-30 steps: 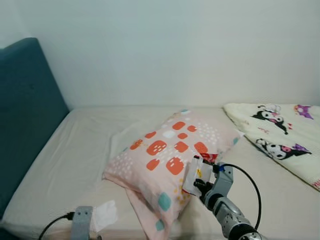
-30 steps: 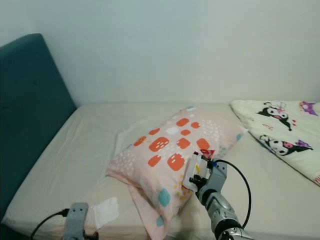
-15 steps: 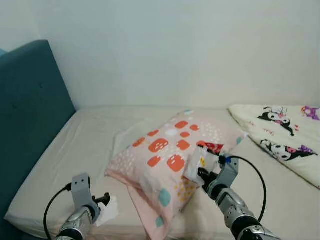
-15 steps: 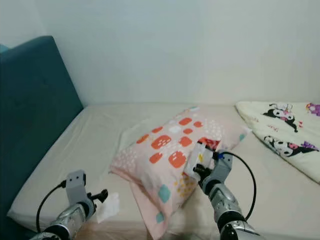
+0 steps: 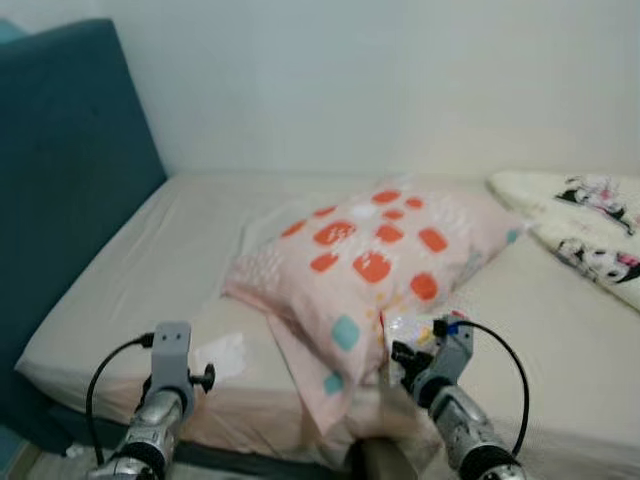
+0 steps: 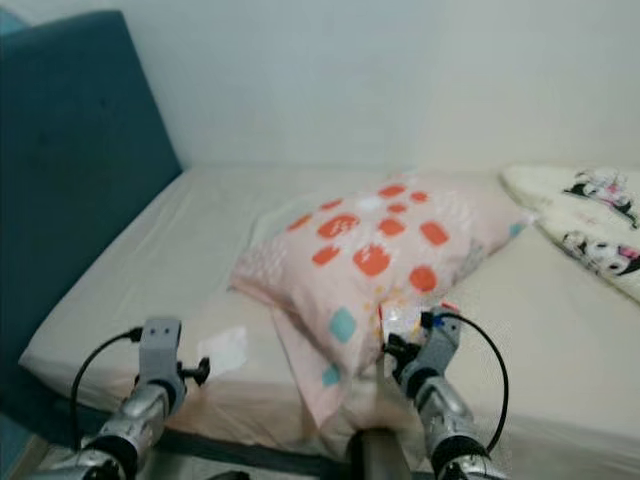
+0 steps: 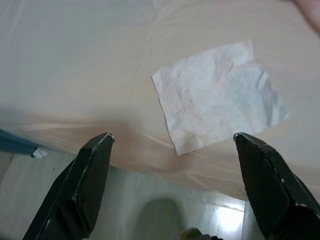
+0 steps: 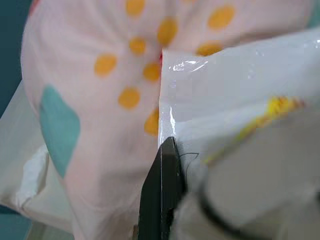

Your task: Clean up the room

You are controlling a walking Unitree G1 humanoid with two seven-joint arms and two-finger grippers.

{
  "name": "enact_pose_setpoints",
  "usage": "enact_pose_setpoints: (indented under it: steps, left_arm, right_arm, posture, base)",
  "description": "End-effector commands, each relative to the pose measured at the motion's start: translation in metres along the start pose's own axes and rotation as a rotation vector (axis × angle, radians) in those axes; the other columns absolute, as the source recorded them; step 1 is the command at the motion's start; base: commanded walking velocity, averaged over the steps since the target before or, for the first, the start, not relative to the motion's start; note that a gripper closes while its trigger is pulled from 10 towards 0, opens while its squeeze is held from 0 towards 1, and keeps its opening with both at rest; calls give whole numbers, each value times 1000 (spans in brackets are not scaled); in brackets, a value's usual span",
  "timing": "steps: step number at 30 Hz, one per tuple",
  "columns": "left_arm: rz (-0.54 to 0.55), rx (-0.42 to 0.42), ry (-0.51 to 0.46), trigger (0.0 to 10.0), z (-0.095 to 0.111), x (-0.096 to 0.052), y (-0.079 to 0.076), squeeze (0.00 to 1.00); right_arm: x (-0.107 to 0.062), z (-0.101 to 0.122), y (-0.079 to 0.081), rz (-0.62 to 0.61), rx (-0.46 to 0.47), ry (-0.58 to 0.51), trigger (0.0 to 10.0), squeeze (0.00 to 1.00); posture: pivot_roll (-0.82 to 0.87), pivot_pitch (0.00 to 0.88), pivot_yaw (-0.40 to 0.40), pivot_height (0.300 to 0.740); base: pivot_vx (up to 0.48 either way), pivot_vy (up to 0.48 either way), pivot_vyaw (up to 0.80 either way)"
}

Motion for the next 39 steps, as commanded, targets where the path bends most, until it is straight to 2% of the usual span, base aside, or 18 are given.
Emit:
enact_pose_setpoints:
  steps: [1,4,8,11,16,18,19,21,28,30,33,35,39]
  left_arm:
    - [-33,1,-57,10000,13,3,-12,0]
    - [-58,-10,-92,10000,22,5,-20,0]
    - [-138,-2,-159,10000,41,7,-41,0]
    - [-161,11,-177,10000,46,7,-46,0]
    - [-154,29,-184,10000,47,7,-46,0]
    - [-139,49,-172,10000,45,8,-43,0]
    - [-109,57,-148,10000,41,8,-35,0]
    - [-86,48,-130,10000,39,8,-29,0]
    - [-101,12,-129,10000,41,9,-33,0]
    - [-139,-30,-151,10000,49,10,-46,0]
    - [-154,-39,-161,10000,52,10,-51,0]
    - [-189,-75,-186,10000,63,10,-66,0]
    - [-220,-127,-206,10000,72,10,-78,0]
  right_arm:
    - [-1,-5,7,24,-4,1,10000,0]
    - [-2,-7,10,32,6,-19,10000,0]
    - [-6,-11,17,42,15,-48,10000,0]
    - [-8,-13,20,44,19,-62,10000,0]
    - [-11,-11,23,48,24,-98,10000,0]
    - [-14,-10,24,50,22,-116,10000,0]
    - [-19,-9,26,53,20,-141,10000,0]
    - [-24,-8,27,54,17,-159,10000,0]
    - [-34,-8,28,48,16,-177,10000,0]
    - [-47,-9,30,33,21,-188,10000,0]
    - [-52,-10,31,29,24,-189,10000,0]
    - [-63,-11,36,32,27,-177,10000,0]
    - [-70,-13,39,35,30,-167,10000,0]
  posture:
    - [-39,112,34,556]
    - [-40,125,37,547]
    - [-42,163,55,547]
    - [-46,185,63,547]
    - [-59,216,70,547]
    - [-75,244,69,547]
    - [-84,264,68,547]
    - [-93,280,69,547]
    - [-116,323,73,547]
    - [-150,381,64,547]
    - [-153,386,63,547]
    - [-172,423,50,547]
    - [-179,437,46,547]
  base:
    - [0,0,0]
    - [0,0,0]
    - [0,0,0]
    - [0,0,0]
    - [0,0,0]
    - [0,0,0]
    - [0,0,0]
    - [0,0,0]
    - [0,0,0]
    - [0,0,0]
    - [0,0,0]
    - [0,0,0]
    - [0,0,0]
Point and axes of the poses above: a point about 5 cm out from each wrist's last joint towards the gripper, its own x axis pointing out of the wrist towards the gripper, its own z axis along the axis of the wrist's last joint, y = z × x, the point moved 1 cm from there along x, pointing out of the wrist towards the gripper, and after that the axes turned 15 degrees about -x, right-handed, at the moved point
